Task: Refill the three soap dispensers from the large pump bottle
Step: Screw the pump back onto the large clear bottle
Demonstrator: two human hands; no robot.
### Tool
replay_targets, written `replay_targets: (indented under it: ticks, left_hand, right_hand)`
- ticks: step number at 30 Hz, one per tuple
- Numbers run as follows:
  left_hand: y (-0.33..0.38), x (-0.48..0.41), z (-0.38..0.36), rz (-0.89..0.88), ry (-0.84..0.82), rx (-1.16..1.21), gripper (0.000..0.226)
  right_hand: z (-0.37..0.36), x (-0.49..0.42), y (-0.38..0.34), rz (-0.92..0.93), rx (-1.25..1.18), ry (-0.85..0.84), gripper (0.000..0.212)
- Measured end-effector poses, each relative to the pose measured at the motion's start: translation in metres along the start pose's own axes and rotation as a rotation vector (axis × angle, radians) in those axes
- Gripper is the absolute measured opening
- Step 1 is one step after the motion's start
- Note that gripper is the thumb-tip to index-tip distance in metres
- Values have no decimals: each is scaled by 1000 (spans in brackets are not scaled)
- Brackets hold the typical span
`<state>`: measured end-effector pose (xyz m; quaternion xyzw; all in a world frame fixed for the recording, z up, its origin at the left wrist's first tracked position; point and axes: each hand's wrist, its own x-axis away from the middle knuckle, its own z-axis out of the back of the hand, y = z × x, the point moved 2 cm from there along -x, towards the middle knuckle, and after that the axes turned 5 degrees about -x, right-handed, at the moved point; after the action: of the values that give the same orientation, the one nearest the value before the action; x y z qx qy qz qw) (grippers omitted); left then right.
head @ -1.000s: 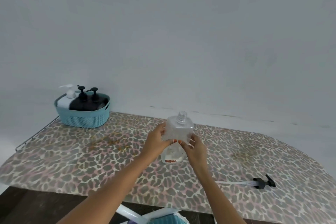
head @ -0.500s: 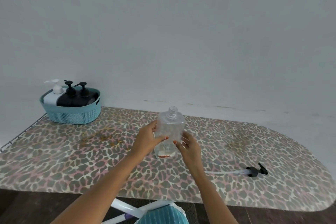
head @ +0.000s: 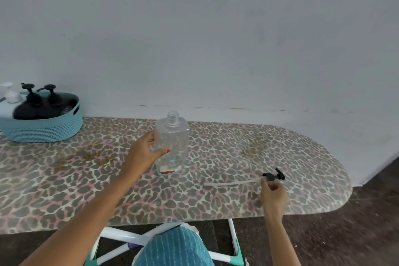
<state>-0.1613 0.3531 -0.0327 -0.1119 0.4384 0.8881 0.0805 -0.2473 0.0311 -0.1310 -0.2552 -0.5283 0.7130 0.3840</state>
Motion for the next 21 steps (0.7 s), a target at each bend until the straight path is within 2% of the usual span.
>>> replay_targets:
  ticks: [4,9,13,15,21]
  left_hand:
    - [-3,0,-2,7,0,-23,64]
    - [-4,1,-3,5,1,-23,66]
    - [-5,2,-3,6,1,-21,65]
    - [-5,2,-3,10,4,-9,64]
    - [-1,2,-2,6,4,-3,62]
  right_hand:
    - [5,-18,7,-52,40,35,50]
    - [2,-35,-1,-99,170,2,49]
    - [-3,-46,-1,-173,289,-24,59]
    - [-4,-48,-2,-194,286,-43,54]
    - [1,-30,-34,-218,-222,-133,28]
